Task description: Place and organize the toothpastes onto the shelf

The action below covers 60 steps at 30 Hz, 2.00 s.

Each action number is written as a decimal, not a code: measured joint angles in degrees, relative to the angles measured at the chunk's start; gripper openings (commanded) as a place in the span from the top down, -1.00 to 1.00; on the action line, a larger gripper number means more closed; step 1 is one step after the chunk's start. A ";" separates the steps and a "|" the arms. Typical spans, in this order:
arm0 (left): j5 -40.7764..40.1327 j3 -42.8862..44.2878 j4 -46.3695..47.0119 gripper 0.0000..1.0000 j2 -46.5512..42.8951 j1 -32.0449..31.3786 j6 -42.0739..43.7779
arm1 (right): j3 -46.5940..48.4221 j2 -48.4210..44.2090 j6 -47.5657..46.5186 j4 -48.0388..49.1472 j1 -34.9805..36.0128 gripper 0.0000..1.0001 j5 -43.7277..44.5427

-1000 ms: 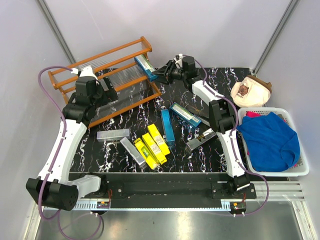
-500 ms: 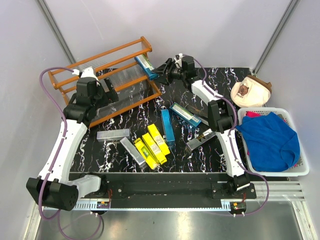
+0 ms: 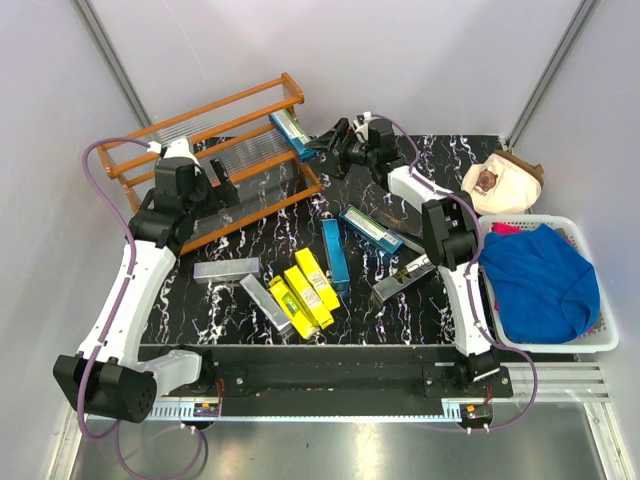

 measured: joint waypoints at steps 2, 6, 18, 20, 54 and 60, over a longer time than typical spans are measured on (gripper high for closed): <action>0.07 -0.24 0.02 -0.98 -0.17 0.00 -0.13 | -1.62 -0.92 0.15 1.42 -0.07 -0.99 0.11; 0.87 -0.35 0.15 -0.98 -0.79 0.00 -0.15 | -4.31 -2.80 0.09 2.75 -0.22 -0.99 0.24; 3.37 -0.11 1.62 -0.98 1.25 -5.70 -0.15 | -22.64 -21.88 -10.16 -5.57 -1.46 -0.98 9.22; 3.37 0.66 1.75 -0.98 3.74 -8.76 -0.24 | -25.14 -27.23 -13.84 -10.05 -1.64 -0.96 13.09; 9.35 19.45 1.27 -0.70 47.69 -28.28 -5.86 | -54.93 -64.96 -32.50 -39.82 -1.88 -0.94 41.79; 9.31 19.54 0.48 -0.39 52.15 -29.18 -5.81 | -54.93 -64.96 -32.46 -39.82 -1.88 -0.95 41.72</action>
